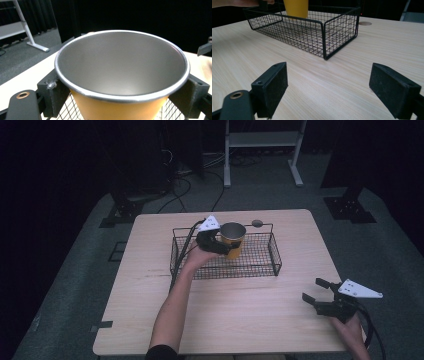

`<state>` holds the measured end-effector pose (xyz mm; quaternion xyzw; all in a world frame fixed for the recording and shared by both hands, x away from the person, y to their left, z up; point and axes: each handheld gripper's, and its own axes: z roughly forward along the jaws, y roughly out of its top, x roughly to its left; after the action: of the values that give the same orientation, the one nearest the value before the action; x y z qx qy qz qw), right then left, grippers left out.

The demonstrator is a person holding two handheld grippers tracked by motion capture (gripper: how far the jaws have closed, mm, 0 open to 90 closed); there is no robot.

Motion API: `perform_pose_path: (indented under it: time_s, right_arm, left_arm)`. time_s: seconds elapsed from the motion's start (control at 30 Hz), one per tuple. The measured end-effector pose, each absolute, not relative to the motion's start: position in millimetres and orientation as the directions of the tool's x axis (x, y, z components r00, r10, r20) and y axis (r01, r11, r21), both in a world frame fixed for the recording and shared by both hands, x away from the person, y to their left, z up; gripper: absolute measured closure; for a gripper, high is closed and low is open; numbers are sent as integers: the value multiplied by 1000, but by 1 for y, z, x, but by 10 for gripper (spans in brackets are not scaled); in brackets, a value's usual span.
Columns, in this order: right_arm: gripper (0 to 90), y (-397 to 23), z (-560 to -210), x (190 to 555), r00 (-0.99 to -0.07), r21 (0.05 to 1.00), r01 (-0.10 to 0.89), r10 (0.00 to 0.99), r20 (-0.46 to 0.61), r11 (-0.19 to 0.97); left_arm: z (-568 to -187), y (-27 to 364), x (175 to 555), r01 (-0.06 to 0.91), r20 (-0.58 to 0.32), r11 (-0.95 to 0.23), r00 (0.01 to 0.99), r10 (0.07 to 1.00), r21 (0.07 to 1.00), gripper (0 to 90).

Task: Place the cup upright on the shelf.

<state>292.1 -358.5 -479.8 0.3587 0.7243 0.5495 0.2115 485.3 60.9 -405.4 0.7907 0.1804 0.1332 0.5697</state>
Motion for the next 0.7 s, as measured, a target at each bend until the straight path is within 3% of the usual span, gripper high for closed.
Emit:
perform_pose_path:
  time_s: [0.7]
  right_arm:
    - [142,-358,-480,292,-655,948,286,751,86,141]
  left_arm:
    - [-421,51,499,190,-28,-386,921,388,903,133]
